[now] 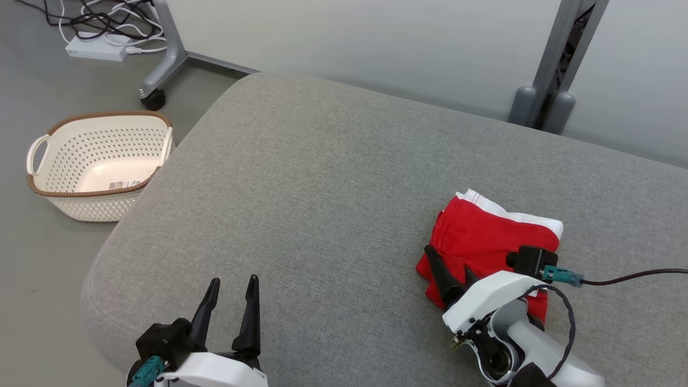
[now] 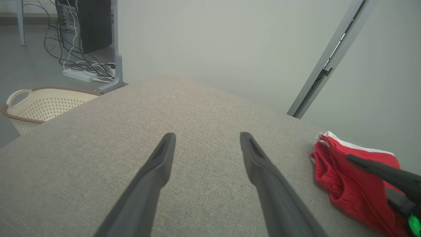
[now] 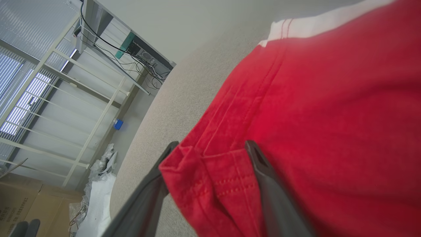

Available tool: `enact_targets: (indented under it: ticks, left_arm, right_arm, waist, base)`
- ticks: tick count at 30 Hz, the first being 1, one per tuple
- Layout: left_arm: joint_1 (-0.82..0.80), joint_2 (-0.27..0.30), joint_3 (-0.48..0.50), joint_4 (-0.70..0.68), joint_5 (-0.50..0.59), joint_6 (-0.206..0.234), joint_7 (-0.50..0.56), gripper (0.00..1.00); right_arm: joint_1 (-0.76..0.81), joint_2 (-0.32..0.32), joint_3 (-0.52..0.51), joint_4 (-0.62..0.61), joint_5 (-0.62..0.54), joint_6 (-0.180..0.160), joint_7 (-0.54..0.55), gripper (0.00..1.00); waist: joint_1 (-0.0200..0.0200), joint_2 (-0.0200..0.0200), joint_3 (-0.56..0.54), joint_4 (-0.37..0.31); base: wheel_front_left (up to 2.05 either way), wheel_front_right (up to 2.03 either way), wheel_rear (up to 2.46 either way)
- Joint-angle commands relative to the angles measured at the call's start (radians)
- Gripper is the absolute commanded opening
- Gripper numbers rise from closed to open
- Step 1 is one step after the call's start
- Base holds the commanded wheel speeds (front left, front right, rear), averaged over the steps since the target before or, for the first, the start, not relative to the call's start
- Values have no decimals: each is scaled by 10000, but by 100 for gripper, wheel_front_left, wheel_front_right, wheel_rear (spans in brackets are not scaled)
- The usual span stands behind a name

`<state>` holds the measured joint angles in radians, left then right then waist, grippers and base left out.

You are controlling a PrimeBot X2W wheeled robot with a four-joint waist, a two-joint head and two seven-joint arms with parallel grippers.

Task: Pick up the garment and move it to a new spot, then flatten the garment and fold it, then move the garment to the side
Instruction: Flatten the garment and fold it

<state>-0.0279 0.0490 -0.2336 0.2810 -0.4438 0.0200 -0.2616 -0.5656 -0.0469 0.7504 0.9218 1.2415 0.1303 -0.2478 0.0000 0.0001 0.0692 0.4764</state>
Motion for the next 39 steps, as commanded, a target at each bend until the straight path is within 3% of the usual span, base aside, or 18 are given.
enact_targets:
  ticks: [1, 15, 23, 30, 39]
  left_arm:
    - [-101, 34, 69, 14, 44, 30, -28, 100]
    - [83, 37, 412, 55, 378, -114, -29, 100]
    - [173, 36, 537, -140, 438, -182, -29, 100]
    - [131, 36, 704, -766, 448, -204, -29, 100]
    - [63, 34, 899, -1633, 307, -128, -29, 100]
  right_arm:
    - [-45, -77, 139, -56, 99, 7, -83, 100]
    - [100, -74, 1532, -1189, 775, 7, 156, 100]
    - [-155, -83, 1649, -1388, 774, 7, 30, 100]
    - [-890, -307, 272, -617, -1010, 7, -198, 100]
    - [237, -907, -3182, -2176, -4780, 7, -188, 100]
  waist:
    - [0, -1, -63, -85]
    - [0, -1, -716, -848]
    - [0, -1, -1054, -1425]
    - [0, -1, -1204, -2230]
    - [0, -1, -1098, -3154]
  base:
    - [0, 0, 0]
    - [0, 0, 0]
    - [0, 0, 0]
    - [0, 0, 0]
    - [0, 0, 0]
